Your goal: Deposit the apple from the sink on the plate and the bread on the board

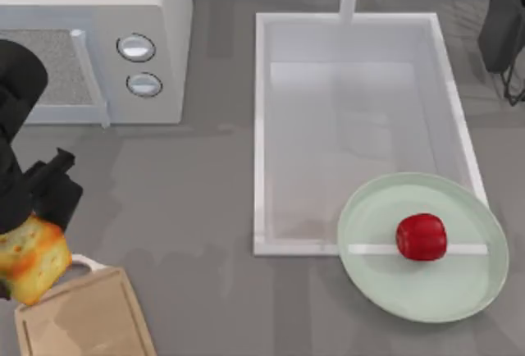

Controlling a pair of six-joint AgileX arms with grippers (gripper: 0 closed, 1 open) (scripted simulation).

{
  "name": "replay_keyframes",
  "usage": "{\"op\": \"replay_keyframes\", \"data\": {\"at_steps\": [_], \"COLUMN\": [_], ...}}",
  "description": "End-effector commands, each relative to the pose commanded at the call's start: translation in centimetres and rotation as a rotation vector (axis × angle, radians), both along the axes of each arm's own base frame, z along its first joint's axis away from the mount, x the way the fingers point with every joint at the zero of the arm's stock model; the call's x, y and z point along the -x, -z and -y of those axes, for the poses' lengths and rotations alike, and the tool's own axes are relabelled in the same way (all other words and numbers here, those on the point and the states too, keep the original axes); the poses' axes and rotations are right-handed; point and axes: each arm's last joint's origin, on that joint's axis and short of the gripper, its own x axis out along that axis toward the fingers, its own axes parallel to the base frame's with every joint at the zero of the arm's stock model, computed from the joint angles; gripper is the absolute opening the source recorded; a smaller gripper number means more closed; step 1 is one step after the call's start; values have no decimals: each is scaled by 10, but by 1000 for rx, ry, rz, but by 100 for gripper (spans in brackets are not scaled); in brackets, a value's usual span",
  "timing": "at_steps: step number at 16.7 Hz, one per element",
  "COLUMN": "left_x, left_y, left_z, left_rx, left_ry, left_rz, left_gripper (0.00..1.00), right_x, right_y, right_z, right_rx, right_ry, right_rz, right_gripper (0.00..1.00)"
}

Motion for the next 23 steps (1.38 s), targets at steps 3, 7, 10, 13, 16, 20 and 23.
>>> {"op": "replay_keyframes", "data": {"at_steps": [3, 7, 10, 13, 16, 20, 23], "left_x": [21, 44, 54, 55, 54, 54, 53], "left_y": [3, 4, 4, 4, 4, 11, 21], "left_z": [17, 30, 34, 35, 34, 35, 35], "left_rx": [-24, -22, -10, -8, -10, -8, -9], "left_ry": [-224, -425, -494, -504, -505, -508, -505], "left_rz": [21, 77, 106, 110, 108, 110, 110], "left_gripper": [0, 0, 0, 0, 0, 0, 0], "right_x": [0, 0, 0, 0, 0, 0, 0], "right_y": [0, 0, 0, 0, 0, 0, 0], "right_z": [0, 0, 0, 0, 0, 0, 0], "right_rx": [0, 0, 0, 0, 0, 0, 0], "right_ry": [0, 0, 0, 0, 0, 0, 0], "right_rz": [0, 0, 0, 0, 0, 0, 0], "right_gripper": [100, 100, 100, 100, 100, 100, 100]}}
